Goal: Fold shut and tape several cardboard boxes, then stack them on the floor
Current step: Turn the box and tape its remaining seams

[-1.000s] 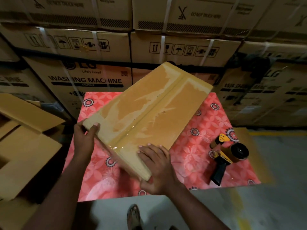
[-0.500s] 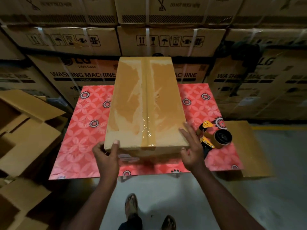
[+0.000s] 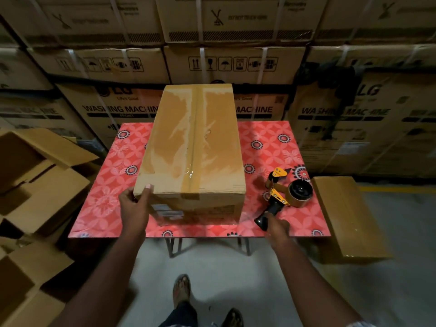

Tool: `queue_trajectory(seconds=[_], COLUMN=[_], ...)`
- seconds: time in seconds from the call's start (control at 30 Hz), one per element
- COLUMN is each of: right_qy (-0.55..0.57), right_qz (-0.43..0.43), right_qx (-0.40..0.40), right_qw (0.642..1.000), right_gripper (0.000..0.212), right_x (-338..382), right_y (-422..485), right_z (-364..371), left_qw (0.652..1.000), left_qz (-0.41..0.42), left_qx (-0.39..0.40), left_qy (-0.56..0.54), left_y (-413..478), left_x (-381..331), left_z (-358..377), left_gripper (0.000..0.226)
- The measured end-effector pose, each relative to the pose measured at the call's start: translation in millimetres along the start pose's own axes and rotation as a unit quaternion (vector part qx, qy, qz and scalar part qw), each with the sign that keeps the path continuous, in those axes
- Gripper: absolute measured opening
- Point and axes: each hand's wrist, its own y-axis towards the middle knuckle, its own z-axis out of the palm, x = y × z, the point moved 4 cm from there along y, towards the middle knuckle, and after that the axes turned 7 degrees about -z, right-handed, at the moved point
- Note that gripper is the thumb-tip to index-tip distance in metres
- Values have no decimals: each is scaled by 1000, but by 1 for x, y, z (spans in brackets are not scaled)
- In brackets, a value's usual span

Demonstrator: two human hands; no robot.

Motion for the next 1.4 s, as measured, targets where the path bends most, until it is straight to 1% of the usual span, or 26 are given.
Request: queue_trajectory(seconds=[0.03,0.07,0.1,0.17,0.2,0.23,0.3,0.33,0.4,0.43,0.5,0.57,0.63,0.67,0.7,0.73,0.77,0.8,0.83,0.9,0.97,1.07,1.1,1.17,1.3,1.4], right_qy=[45,74,83,133,158,176,167,171,173,164,64,1,-3,-5,-2,4,13,18,10,-20,-53,-77,-89,-114,-147,-168], right_qz=[25,38,38,54,63,64,34,18,2,-15,-115,-237,-333,-353,-356,-353,-348,-348,-353,-372,-403,-470,-489,-511,-523,-547], right_qx=[57,90,103,132,140,123,31,-1,-2,1,-32,-42,-1,30,68,108,140,158,165,178,201,259,270,283,304,307], right_qw=[997,993,990,981,975,975,985,985,985,986,991,971,943,935,932,929,927,924,921,911,891,840,825,804,783,761], right_gripper=[66,58,60,89,94,83,34,19,18,20,23,20,16,15,16,19,21,22,21,19,17,28,31,36,37,34], right_x=[-6,-10,-16,-27,-29,-13,27,43,69,81,102,125,154,168,181,192,200,205,206,200,187,175,173,170,169,165], right_y=[14,29,48,79,90,74,37,27,9,-3,-26,-50,-76,-85,-97,-106,-118,-130,-141,-157,-168,-181,-183,-185,-187,-190], right_z=[6,11,15,26,33,34,29,28,32,33,27,20,20,23,28,36,44,53,61,79,93,107,110,113,117,121], left_qw=[1000,1000,1000,1000,999,999,997,996,996,996,991,979,965,968,978,982,969,942,916,878,842,811,810,809,799,796], left_qz=[-4,-8,-12,-12,-10,-7,-5,-11,-20,-12,38,107,166,164,129,53,-36,-117,-173,-240,-286,-325,-330,-339,-348,-347], left_qx=[2,1,2,3,0,-2,4,15,25,11,-25,-36,-14,24,87,168,246,303,337,378,403,384,364,340,364,379], left_qy=[-1,-2,2,17,33,54,83,82,78,87,130,170,202,191,142,65,-17,-89,-130,-171,-215,-297,-321,-338,-330,-321], left_y=[0,0,0,3,6,8,14,16,18,19,20,12,1,-6,-12,-21,-29,-38,-44,-50,-53,-53,-50,-43,-32,-28], left_x=[0,-1,-2,-4,-4,-6,-8,-10,-15,-19,-28,-43,-57,-63,-68,-74,-78,-82,-85,-85,-80,-77,-73,-63,-45,-43], left_z=[0,0,0,-1,-3,-5,-8,-8,-10,-11,-11,-2,12,21,31,42,52,60,66,74,73,60,52,36,10,-1], left_gripper=[50,50,49,47,46,44,44,46,56,62,64,52,39,32,24,17,17,24,29,36,37,14,11,14,15,26])
